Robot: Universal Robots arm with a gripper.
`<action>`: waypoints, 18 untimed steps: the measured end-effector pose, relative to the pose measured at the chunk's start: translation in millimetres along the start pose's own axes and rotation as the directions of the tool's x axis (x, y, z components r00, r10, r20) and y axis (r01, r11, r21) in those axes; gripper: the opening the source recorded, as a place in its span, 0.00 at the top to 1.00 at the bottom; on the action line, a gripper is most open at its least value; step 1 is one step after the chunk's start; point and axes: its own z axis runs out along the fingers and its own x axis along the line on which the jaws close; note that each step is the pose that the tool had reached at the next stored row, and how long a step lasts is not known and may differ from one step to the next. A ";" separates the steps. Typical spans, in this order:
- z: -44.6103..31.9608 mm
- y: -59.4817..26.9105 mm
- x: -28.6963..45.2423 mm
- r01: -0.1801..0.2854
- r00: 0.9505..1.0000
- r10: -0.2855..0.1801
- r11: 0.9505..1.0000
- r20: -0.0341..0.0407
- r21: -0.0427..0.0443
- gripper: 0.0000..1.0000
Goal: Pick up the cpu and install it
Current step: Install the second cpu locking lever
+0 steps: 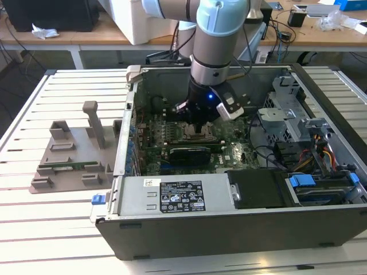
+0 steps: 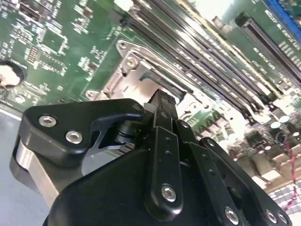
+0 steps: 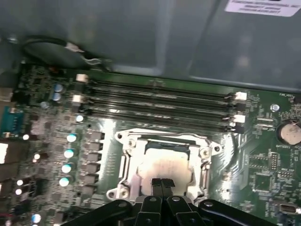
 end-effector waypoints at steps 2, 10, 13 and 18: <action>0.6 5.4 -4.0 -0.001 1.000 0.001 1.000 -0.002 0.016 0.89; -22.2 22.1 -6.4 -0.005 1.000 0.007 0.994 -0.013 0.112 0.89; -45.6 25.5 -5.5 -0.005 1.000 0.007 0.994 -0.012 0.112 0.89; -69.0 29.1 -4.6 -0.005 1.000 0.007 0.994 -0.012 0.113 0.89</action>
